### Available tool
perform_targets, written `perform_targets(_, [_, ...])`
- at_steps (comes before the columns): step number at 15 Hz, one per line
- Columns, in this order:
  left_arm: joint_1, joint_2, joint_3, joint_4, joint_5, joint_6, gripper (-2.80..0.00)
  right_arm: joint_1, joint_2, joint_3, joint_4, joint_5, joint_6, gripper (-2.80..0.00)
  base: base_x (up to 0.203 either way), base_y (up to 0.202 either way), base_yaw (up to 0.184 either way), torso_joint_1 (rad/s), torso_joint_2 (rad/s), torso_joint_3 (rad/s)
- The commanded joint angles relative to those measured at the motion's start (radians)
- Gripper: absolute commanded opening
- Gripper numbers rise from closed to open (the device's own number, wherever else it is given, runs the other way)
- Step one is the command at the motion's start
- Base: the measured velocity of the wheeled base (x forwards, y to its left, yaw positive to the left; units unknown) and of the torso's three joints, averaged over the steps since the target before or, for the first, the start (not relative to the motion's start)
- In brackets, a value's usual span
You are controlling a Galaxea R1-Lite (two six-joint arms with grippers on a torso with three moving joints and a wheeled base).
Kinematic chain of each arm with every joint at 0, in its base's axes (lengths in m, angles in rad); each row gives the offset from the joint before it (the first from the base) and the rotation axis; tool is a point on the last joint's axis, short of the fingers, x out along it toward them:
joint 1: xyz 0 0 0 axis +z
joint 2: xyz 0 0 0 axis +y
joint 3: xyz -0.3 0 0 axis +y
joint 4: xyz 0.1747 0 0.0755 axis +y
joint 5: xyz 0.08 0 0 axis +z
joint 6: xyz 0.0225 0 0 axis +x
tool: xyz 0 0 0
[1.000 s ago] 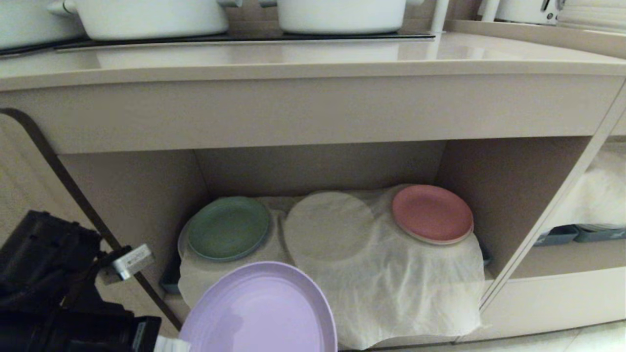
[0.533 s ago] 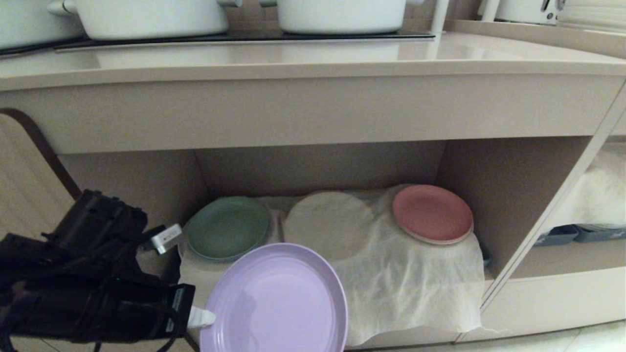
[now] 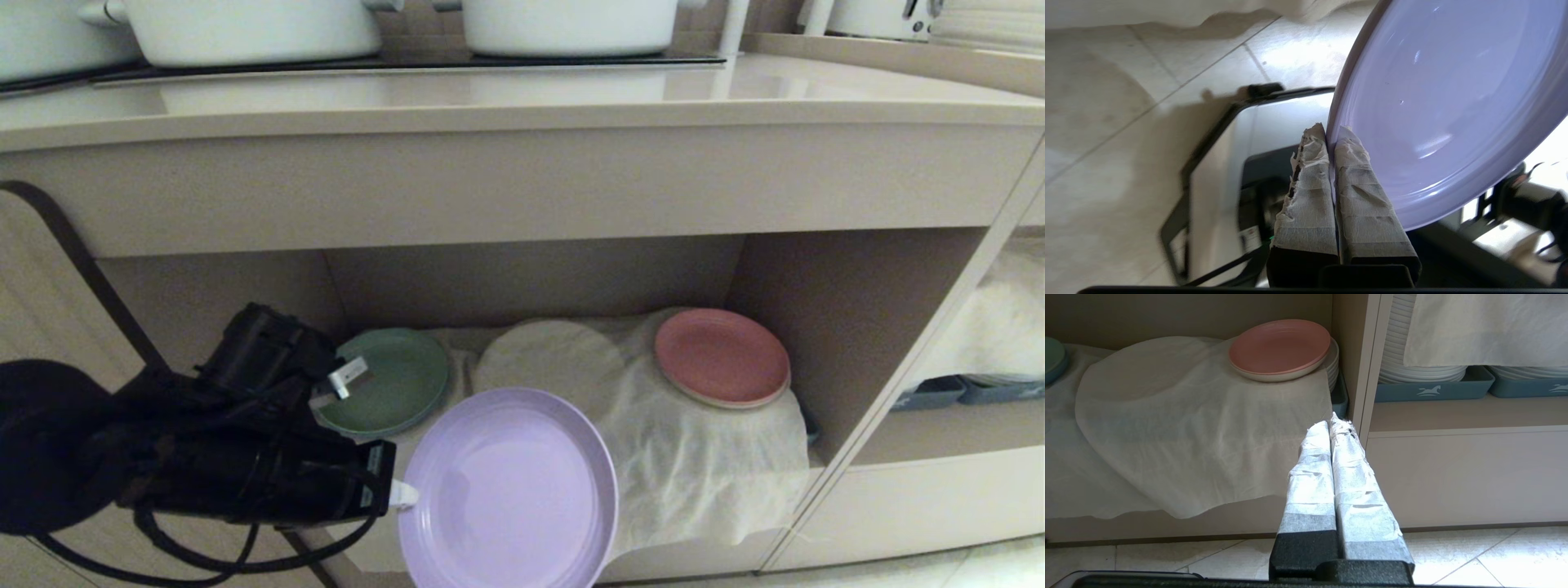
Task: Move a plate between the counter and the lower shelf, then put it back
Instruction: Put the plate in the cupboard
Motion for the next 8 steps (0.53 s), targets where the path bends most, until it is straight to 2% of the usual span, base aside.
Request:
perform_targets(1, [-0.021, 0.053, -0.001, -0.056, 0.003, -0.054, -2.8, 0.0, 0.001, 0.0, 0.0, 0.0, 0.0, -2.8, 0.0, 0.0, 0.0, 0.0, 0.0, 0.0])
perform_targets(3, [-0.03, 0.064, 0.007, -0.083, 0.005, -0.077, -2.8, 0.0, 0.001, 0.0, 0.0, 0.0, 0.0, -2.8, 0.0, 0.0, 0.0, 0.0, 0.0, 0.0])
perform_targets(8, [-0.044, 0.084, 0.009, -0.063, 0.025, -0.087, -2.8, 0.0, 0.001, 0.0, 0.0, 0.0, 0.0, -2.8, 0.0, 0.0, 0.0, 0.0, 0.0, 0.0])
